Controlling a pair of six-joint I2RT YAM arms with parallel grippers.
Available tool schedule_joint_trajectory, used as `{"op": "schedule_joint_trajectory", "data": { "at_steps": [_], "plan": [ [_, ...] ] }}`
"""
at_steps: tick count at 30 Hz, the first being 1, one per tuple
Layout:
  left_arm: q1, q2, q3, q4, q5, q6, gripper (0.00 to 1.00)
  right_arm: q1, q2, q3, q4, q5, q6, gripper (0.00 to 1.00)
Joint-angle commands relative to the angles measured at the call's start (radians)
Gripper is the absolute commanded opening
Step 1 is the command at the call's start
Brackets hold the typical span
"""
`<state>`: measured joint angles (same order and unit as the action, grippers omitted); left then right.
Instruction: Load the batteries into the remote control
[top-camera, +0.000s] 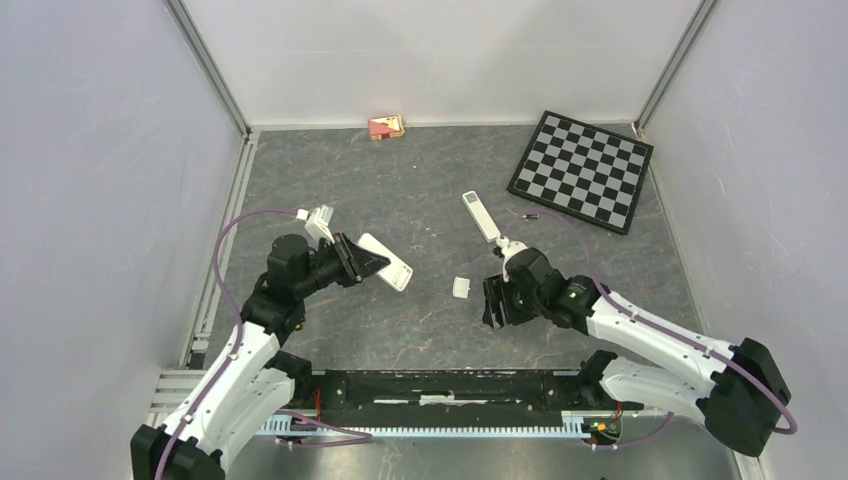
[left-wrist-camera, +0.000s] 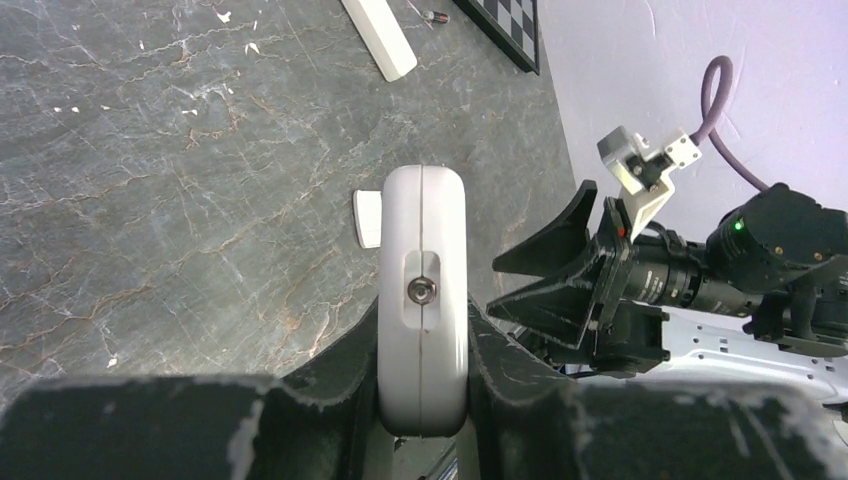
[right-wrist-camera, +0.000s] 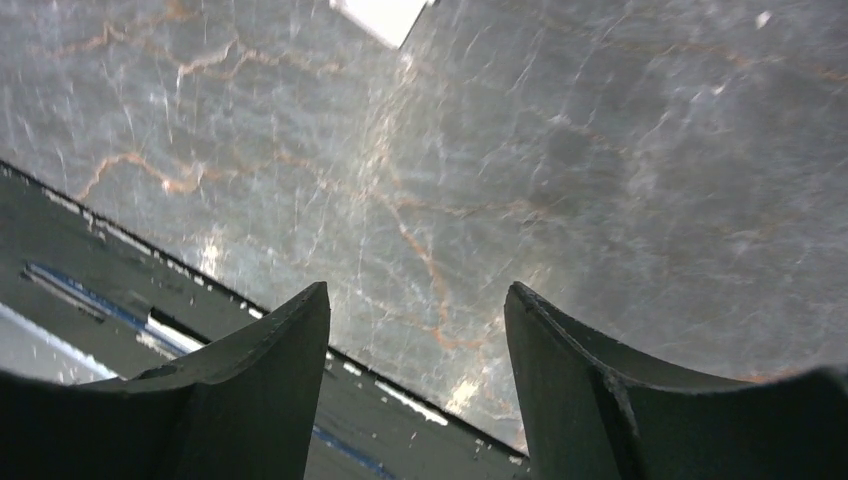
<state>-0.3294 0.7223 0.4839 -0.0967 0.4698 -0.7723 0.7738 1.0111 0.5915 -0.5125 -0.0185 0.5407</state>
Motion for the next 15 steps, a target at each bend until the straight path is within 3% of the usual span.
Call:
{"op": "schedule_joint_trajectory", "data": {
  "at_steps": [1, 6, 15],
  "plan": [
    [-0.003, -0.044, 0.016, -0.014, -0.040, 0.042, 0.05, 0.071, 0.009, 0.050, -0.145, 0.010, 0.065, 0.70],
    [-0.003, -0.078, 0.017, -0.041, -0.072, 0.052, 0.06, 0.121, -0.015, 0.076, -0.271, -0.002, 0.101, 0.77],
    [-0.003, -0.090, 0.012, -0.063, -0.074, 0.065, 0.05, 0.129, -0.077, 0.106, -0.552, -0.065, 0.115, 0.77]
  ]
}}
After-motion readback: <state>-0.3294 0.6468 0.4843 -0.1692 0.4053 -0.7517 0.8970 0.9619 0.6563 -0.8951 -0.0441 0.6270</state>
